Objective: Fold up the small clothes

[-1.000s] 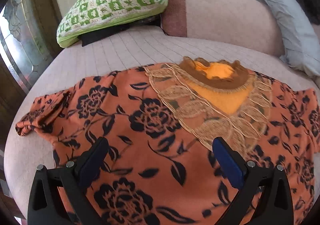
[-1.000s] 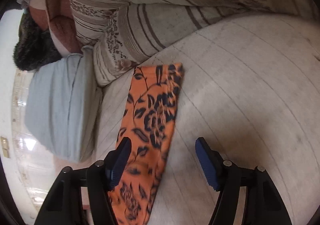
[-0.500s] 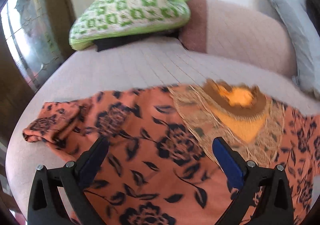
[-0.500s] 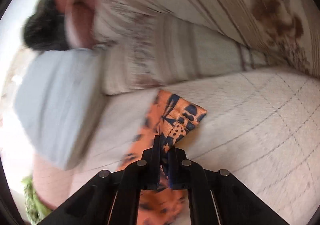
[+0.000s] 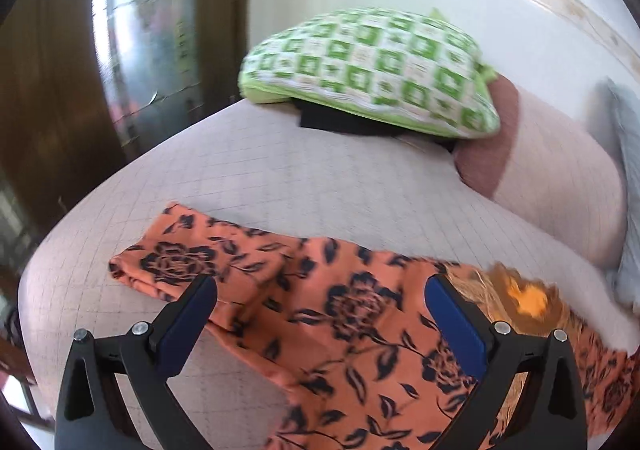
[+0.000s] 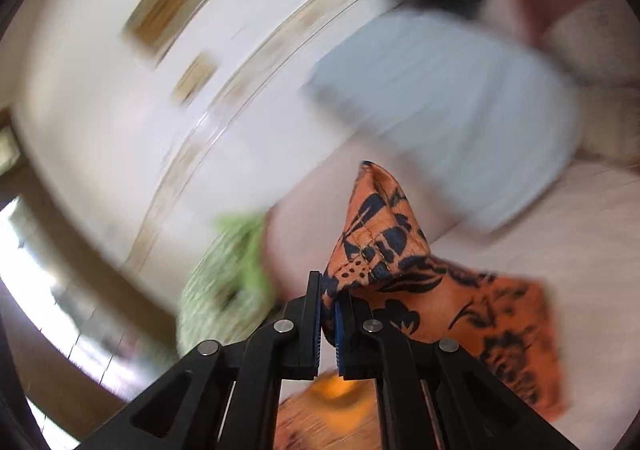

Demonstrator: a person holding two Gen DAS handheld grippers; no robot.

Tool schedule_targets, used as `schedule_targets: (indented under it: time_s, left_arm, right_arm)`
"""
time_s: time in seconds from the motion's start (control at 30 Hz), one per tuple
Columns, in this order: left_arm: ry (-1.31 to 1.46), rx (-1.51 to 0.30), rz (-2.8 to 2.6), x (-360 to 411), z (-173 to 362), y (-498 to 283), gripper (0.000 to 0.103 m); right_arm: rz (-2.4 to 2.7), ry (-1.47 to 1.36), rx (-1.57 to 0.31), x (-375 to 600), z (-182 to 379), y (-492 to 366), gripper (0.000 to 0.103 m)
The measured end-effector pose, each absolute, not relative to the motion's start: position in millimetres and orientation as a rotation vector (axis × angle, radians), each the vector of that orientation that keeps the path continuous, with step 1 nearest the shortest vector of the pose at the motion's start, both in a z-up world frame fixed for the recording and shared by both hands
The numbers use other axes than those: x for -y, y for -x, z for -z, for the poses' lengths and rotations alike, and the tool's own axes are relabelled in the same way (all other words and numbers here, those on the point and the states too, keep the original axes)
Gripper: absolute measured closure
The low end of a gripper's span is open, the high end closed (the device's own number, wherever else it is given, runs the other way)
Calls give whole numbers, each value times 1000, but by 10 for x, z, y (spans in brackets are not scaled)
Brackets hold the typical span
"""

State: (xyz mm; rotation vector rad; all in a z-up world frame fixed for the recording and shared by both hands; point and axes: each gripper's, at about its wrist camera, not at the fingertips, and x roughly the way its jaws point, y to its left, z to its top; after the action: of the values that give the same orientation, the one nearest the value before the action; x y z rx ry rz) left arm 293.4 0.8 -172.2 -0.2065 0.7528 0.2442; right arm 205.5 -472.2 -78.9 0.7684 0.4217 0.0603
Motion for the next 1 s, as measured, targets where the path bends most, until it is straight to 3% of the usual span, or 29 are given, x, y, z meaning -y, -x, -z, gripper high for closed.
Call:
schedule_targets:
  time_s: [0.13, 0.33, 0.43, 0.77, 0.9, 1.0]
  left_arm:
    - [254, -759, -286, -300, 1706, -2940, 0]
    - [253, -791, -319, -535, 1760, -2982, 0]
    - [276, -796, -315, -597, 1770, -2989, 0]
    - [247, -822, -271, -462, 1834, -3030, 0]
    - [217, -848, -282, -383, 1894, -3072, 0]
    - [224, -870, -285, -377, 1936, -3098, 0]
  right_arm:
    - [-190, -779, -586, 3696, 1274, -2488, 93]
    - [-346, -731, -1006, 2573, 2289, -2948, 90]
    - [-452, -682, -1008, 2390, 2358, -2863, 90]
    - [-93, -468, -868, 3430, 2058, -2508, 91]
    - [145, -527, -845, 4212, 2300, -2427, 91]
    - [218, -563, -967, 4646, 2770, -2478, 91]
